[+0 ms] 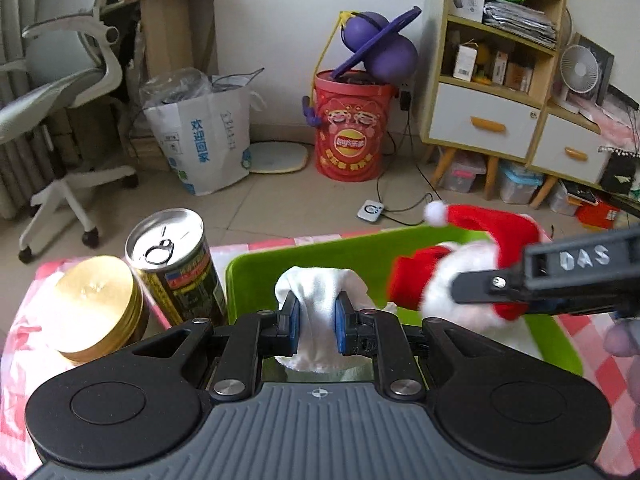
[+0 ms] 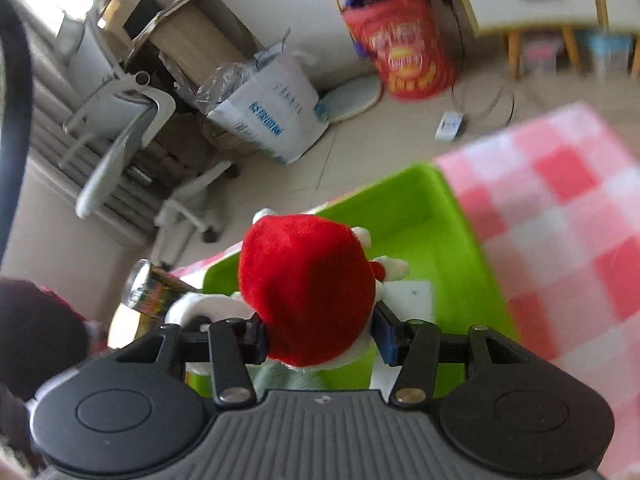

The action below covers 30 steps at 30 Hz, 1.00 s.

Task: Organize soft objects
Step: 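Open left gripper over bin while right gripper drops Santa plush inside, then withdraw both tools from the green bin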

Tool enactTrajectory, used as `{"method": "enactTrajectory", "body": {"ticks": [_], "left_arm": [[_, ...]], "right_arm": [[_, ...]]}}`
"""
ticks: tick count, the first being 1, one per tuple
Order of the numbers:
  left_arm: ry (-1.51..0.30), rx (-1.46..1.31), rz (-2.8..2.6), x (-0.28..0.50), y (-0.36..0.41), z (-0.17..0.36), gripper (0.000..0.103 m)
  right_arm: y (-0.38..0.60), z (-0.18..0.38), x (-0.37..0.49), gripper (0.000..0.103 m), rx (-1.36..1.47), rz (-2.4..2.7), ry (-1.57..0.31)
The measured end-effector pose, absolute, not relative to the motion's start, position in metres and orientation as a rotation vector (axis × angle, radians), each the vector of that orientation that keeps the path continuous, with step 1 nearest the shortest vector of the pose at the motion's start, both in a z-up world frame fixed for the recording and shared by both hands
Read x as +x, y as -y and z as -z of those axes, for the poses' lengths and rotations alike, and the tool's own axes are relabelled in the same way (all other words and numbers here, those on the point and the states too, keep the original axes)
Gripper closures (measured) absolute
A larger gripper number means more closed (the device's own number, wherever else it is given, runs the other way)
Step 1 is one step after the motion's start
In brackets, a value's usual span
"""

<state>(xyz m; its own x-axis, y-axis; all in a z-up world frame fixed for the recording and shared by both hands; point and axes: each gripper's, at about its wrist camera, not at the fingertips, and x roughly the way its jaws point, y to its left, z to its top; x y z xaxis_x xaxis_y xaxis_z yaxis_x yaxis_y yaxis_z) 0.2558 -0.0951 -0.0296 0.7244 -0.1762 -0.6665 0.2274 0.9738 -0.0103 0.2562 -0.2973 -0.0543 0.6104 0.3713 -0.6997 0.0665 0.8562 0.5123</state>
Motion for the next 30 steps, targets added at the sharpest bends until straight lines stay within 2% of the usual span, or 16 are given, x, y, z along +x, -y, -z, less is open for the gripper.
{"method": "enactTrajectory", "body": {"ticks": [5,9,12,14,15,16,21,29,30], "left_arm": [[-0.725,0.084,0.210,0.265,0.100,0.037,0.086],[-0.734,0.049,0.200,0.268,0.097,0.038,0.080],[-0.718,0.041,0.200,0.266,0.095,0.035,0.068],[-0.707,0.048,0.201,0.264,0.095,0.032,0.055],[-0.708,0.050,0.202,0.264,0.095,0.032,0.045],[-0.712,0.049,0.201,0.262,0.094,0.031,0.039],[-0.711,0.065,0.216,0.249,0.094,0.024,0.023],[-0.726,0.026,0.249,0.217,0.083,0.005,0.020],[-0.726,0.022,0.250,0.212,0.082,0.002,0.017]], "right_arm": [[0.296,0.047,0.253,0.069,0.409,-0.114,-0.904],[0.301,0.044,0.253,0.066,0.426,-0.133,-0.889],[0.303,0.043,0.252,0.061,0.459,-0.153,-0.877],[0.305,0.038,0.250,0.057,0.487,-0.170,-0.859],[0.306,0.036,0.248,0.051,0.506,-0.179,-0.849],[0.306,0.033,0.248,0.046,0.519,-0.183,-0.842],[0.308,0.021,0.238,0.042,0.520,-0.165,-0.826],[0.310,-0.008,0.203,0.039,0.523,-0.159,-0.787],[0.309,-0.013,0.197,0.038,0.524,-0.161,-0.782]]}}
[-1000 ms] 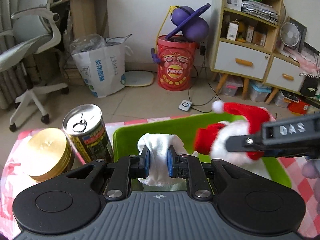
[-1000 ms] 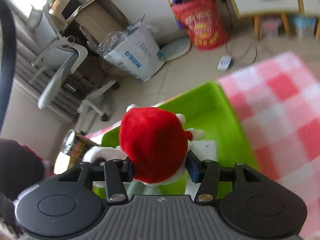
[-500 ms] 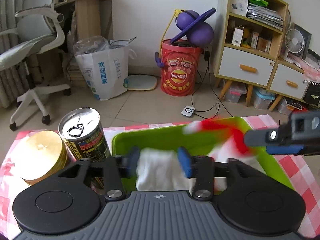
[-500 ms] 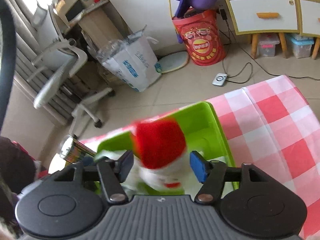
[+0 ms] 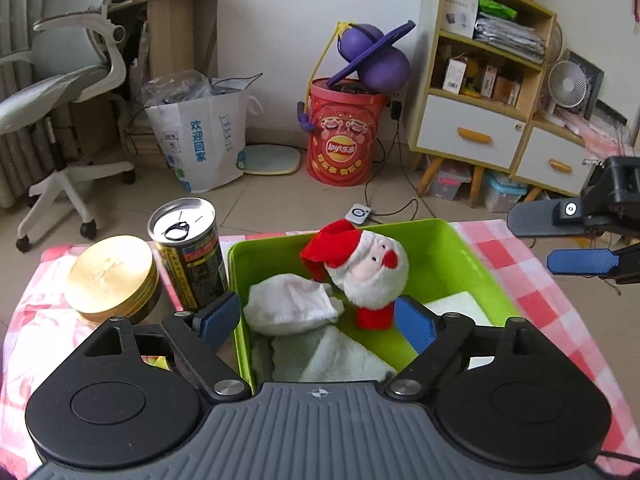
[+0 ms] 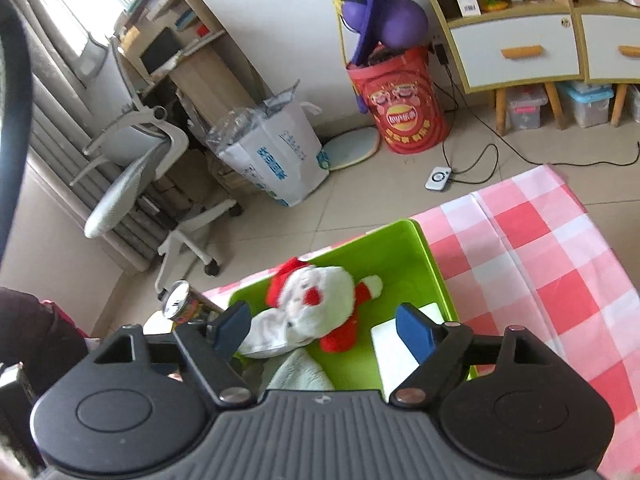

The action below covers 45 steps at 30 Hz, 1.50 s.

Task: Organize soft objects
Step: 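Withdraw both tools from the green bin, then grasp white cloth on table with right gripper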

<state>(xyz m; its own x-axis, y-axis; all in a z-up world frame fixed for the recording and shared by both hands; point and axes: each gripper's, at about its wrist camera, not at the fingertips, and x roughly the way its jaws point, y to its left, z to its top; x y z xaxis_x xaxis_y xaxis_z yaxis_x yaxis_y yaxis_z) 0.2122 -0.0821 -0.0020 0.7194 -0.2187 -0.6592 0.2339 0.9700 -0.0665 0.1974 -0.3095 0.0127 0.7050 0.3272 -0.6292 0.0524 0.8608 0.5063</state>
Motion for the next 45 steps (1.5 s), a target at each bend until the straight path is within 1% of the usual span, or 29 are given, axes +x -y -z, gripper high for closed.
{"method": "enactTrajectory", "body": {"ticks": [1,6,10,17,20,27,32,38,45], "left_arm": [[-0.725,0.019,0.252,0.207,0.081,-0.002,0.011],[-0.693,0.007,0.273,0.176,0.073,-0.023,0.006],[-0.698,0.003,0.281,0.149,0.067,-0.033,0.005],[-0.732,-0.002,0.296,0.103,0.048,-0.032,0.005],[-0.730,0.008,0.295,0.084,0.038,-0.029,0.005],[-0.732,-0.017,0.279,0.056,0.009,-0.019,0.005],[-0.713,0.036,0.277,0.039,-0.009,-0.009,0.005],[-0.779,0.077,0.269,0.034,-0.033,0.013,0.005],[-0.844,0.032,0.209,0.034,-0.062,0.029,0.005]], "right_arm": [[0.309,-0.017,0.192,0.038,0.525,-0.162,-0.777],[0.303,-0.039,0.162,0.034,0.491,-0.160,-0.766],[0.296,-0.048,0.134,0.029,0.473,-0.163,-0.757],[0.270,-0.052,0.085,0.028,0.361,-0.154,-0.784],[0.263,-0.050,0.067,0.026,0.361,-0.179,-0.775],[0.244,-0.036,0.037,0.025,0.339,-0.205,-0.778],[0.233,-0.023,0.022,0.025,0.281,-0.224,-0.783],[0.217,-0.005,0.004,0.025,0.166,-0.283,-0.808],[0.206,0.024,-0.012,0.025,0.049,-0.308,-0.894]]}}
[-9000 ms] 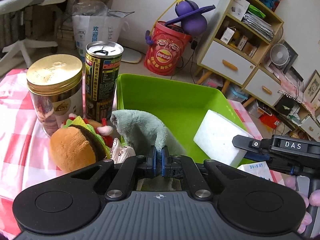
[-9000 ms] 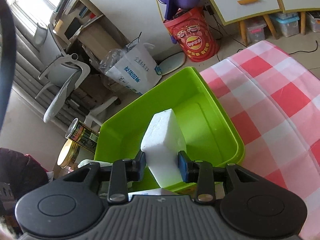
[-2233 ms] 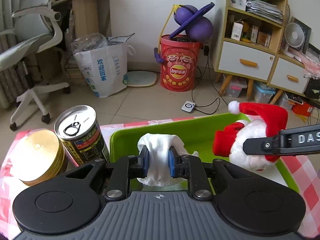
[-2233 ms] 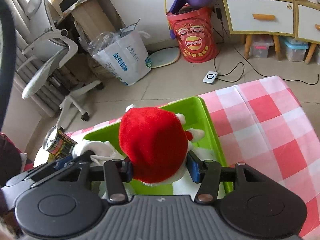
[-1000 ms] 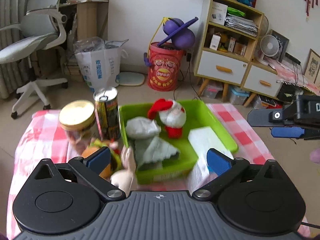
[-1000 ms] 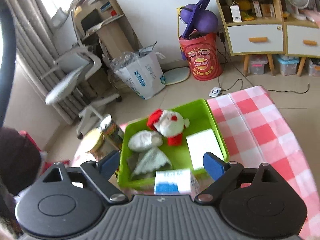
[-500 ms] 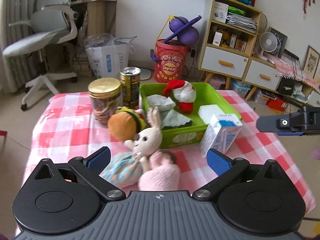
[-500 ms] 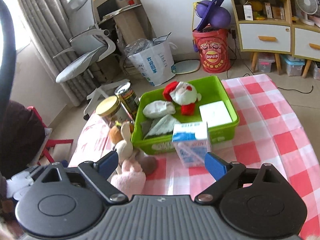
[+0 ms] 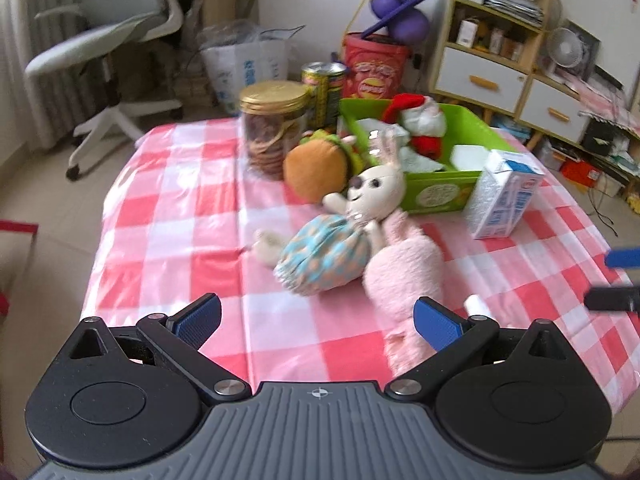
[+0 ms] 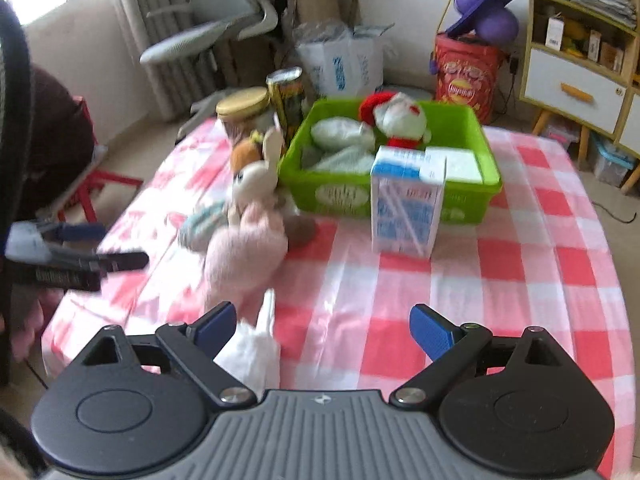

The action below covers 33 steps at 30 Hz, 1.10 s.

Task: Organize soft objects
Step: 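Grasp white cloth on table with right gripper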

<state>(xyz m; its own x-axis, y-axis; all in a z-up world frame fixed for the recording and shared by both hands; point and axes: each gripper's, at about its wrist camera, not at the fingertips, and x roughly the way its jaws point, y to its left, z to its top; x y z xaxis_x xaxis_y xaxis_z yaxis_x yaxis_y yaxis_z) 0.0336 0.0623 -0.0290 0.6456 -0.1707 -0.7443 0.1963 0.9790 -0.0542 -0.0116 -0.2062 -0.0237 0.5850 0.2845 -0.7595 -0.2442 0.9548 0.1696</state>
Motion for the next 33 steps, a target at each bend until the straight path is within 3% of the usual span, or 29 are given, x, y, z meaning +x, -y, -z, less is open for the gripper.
{"method": "enactTrajectory", "body": {"ticks": [23,26,31,33], "left_arm": [[-0.905,0.139,0.315,0.046,-0.006,0.081,0.005],[-0.894,0.135,0.317,0.051,0.001,0.082,0.005],[-0.882,0.086,0.320,0.060,0.007,0.080,0.007],[-0.879,0.063,0.318,0.063,0.009,0.079,0.008]], "right_arm": [[0.150,0.089,-0.022,0.025,-0.017,-0.442,-1.130],[0.148,0.092,-0.020,0.034,-0.039,-0.438,-1.131],[0.151,0.097,-0.016,0.064,-0.027,-0.436,-1.148],[0.154,0.097,-0.014,0.072,-0.013,-0.435,-1.151]]}}
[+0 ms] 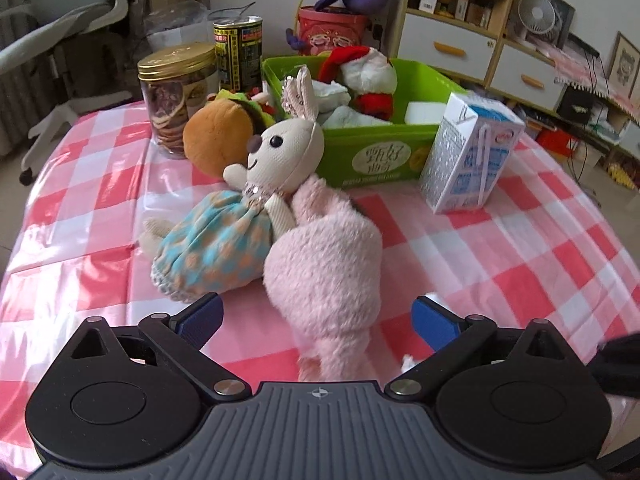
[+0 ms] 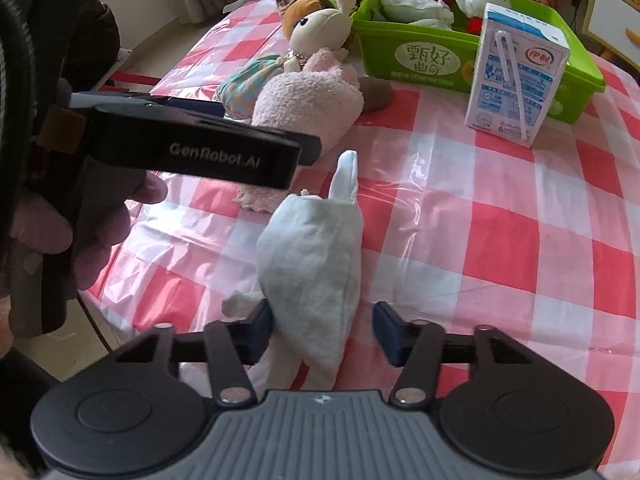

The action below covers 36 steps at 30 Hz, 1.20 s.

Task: Organize soft objects
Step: 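Grasp white cloth on table with right gripper, then grasp pink plush bunny with left gripper while right tool holds white cloth, then carry pink bunny with left tool while right tool carries white cloth to bin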

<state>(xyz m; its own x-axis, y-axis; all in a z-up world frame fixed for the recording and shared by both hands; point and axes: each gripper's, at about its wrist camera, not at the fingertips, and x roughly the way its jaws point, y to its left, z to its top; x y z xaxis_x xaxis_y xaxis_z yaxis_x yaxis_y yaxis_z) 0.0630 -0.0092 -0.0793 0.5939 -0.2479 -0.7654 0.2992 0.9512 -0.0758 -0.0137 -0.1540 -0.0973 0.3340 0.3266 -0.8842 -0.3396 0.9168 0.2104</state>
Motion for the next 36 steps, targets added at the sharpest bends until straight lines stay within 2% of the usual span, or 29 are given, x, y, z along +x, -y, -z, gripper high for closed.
{"method": "enactTrajectory", "body": {"ticks": [1,5,10,12,18,29,32,36], "left_arm": [[-0.878,0.053,0.318,0.065,0.010,0.079,0.009],[-0.889,0.023,0.314,0.071,0.010,0.078,0.012],[-0.933,-0.038,0.290,0.079,0.006,0.082,0.033],[-0.939,-0.061,0.290,0.081,0.004,0.081,0.037],[-0.934,-0.082,0.295,0.080,0.002,0.077,0.043],[-0.978,-0.128,0.282,0.079,-0.002,0.071,0.049],[-0.988,-0.130,0.283,0.077,-0.002,0.069,0.049],[-0.996,-0.141,0.285,0.074,-0.004,0.065,0.049]], "right_arm": [[0.156,0.097,-0.012,0.078,-0.003,-0.434,-1.150],[0.164,0.089,-0.011,0.083,0.016,-0.405,-1.132],[0.185,0.085,-0.001,0.083,0.058,-0.334,-1.127],[0.192,0.083,0.002,0.082,0.075,-0.312,-1.123],[0.198,0.083,0.006,0.061,0.143,-0.301,-1.146],[0.181,0.090,0.009,0.060,0.110,-0.310,-1.156],[0.178,0.093,0.010,0.065,0.104,-0.304,-1.167],[0.175,0.098,0.011,0.085,0.090,-0.303,-1.182]]}}
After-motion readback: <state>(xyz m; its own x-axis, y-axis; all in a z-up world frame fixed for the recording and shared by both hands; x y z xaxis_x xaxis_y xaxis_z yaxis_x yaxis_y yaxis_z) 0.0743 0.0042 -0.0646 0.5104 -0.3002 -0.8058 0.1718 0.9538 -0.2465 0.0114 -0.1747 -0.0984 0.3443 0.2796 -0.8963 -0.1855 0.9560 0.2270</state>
